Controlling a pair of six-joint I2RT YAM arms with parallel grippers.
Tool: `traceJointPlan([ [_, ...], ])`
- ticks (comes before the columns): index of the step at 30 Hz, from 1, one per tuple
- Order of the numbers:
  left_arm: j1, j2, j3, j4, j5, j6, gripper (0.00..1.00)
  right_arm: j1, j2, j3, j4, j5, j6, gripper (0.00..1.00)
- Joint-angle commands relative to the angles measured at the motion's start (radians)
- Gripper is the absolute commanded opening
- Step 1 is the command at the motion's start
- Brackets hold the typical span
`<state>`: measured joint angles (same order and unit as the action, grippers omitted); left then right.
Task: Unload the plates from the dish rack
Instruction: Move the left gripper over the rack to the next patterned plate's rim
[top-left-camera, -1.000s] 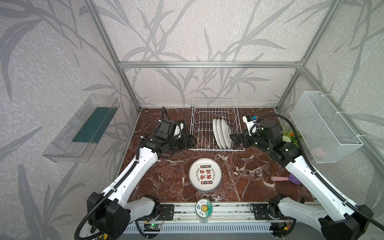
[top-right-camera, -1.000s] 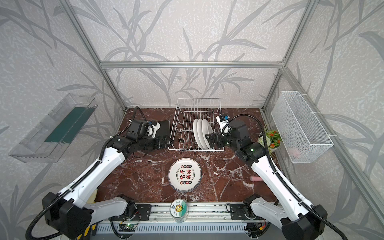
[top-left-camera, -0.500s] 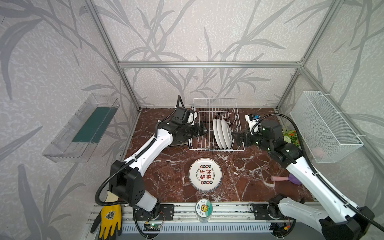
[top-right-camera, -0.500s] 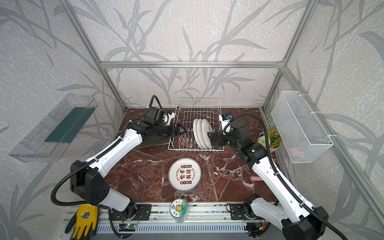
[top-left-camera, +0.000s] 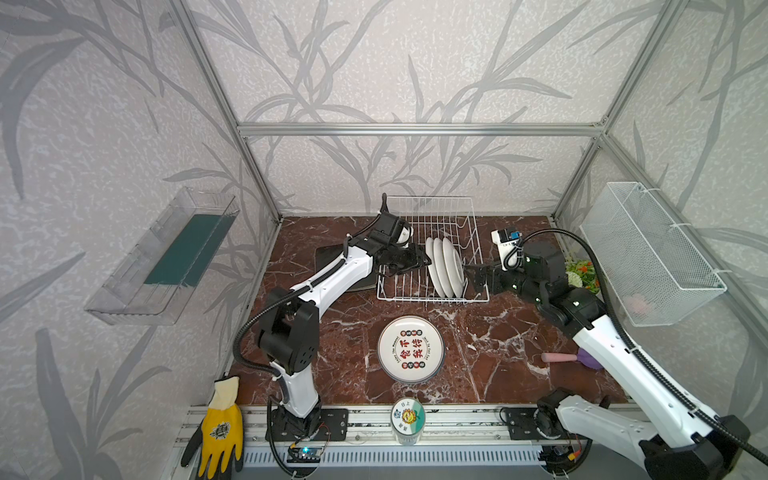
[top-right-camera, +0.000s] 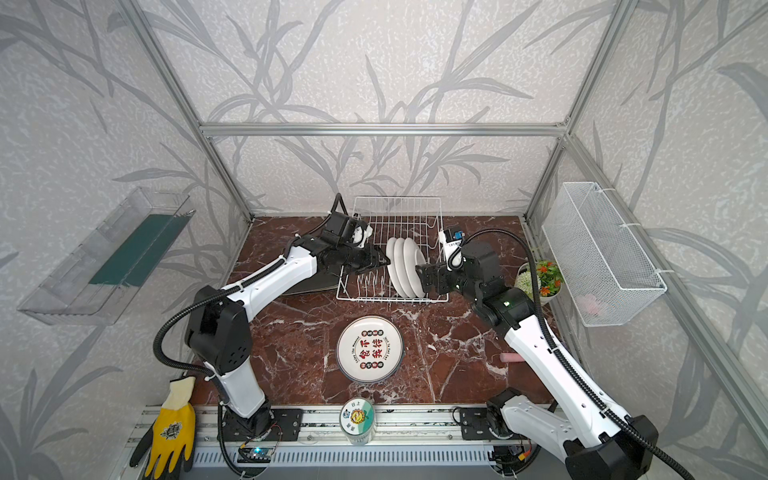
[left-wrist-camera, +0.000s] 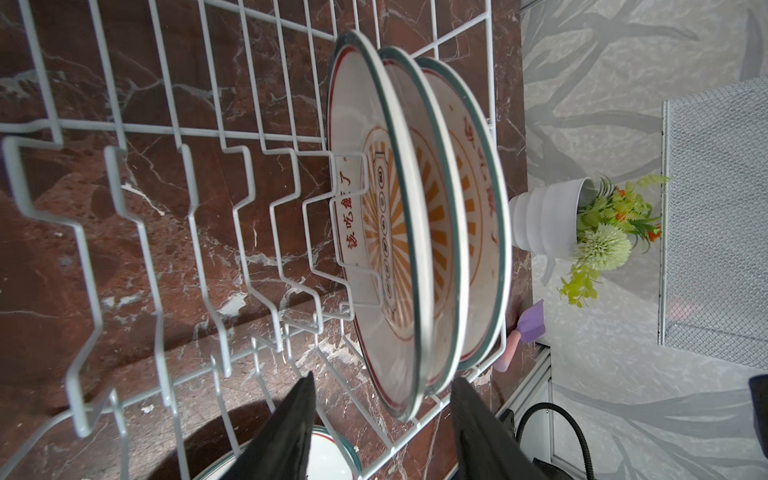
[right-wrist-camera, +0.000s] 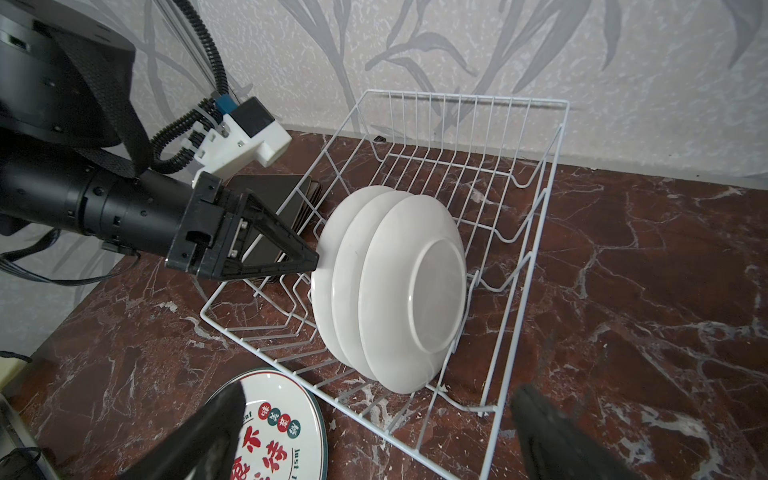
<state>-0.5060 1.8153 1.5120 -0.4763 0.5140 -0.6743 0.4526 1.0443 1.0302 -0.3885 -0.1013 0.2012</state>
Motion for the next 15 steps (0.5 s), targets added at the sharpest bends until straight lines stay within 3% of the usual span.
traceJointPlan([
  [1, -0.007, 0.027, 0.059, 0.037, 0.011, -0.035, 0.49, 0.003, -0.01, -0.009, 0.02, 0.015, -0.008, 0.99],
  [15, -0.017, 0.138, 0.146, 0.051, -0.009, -0.051, 0.25, -0.011, -0.007, -0.003, 0.016, 0.01, -0.025, 0.99],
])
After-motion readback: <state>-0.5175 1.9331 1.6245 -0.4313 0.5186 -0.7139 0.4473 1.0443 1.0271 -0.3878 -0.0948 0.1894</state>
